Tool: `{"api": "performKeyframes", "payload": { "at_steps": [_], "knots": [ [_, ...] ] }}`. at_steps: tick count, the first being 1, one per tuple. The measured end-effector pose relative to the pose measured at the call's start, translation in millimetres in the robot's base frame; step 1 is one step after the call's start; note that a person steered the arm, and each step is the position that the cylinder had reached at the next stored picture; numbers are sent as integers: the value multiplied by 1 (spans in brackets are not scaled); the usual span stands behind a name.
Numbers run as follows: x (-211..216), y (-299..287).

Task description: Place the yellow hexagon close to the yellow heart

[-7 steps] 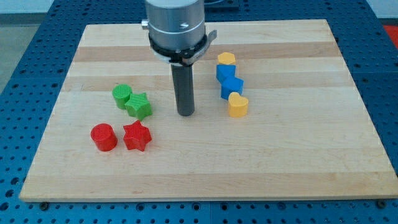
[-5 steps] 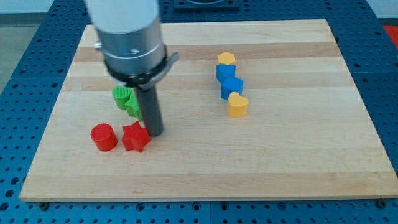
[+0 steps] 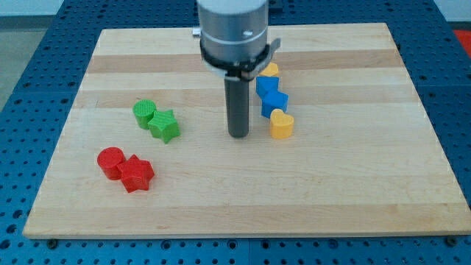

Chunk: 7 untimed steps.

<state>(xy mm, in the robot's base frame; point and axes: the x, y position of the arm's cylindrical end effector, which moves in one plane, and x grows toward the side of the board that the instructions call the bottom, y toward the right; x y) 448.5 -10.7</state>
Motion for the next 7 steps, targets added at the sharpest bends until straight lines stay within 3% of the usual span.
{"api": "performKeyframes", "payload": {
  "at_steps": [3,5,7],
  "knots": [
    [-125,16],
    [-114,111],
    [-58,129]
  ]
}}
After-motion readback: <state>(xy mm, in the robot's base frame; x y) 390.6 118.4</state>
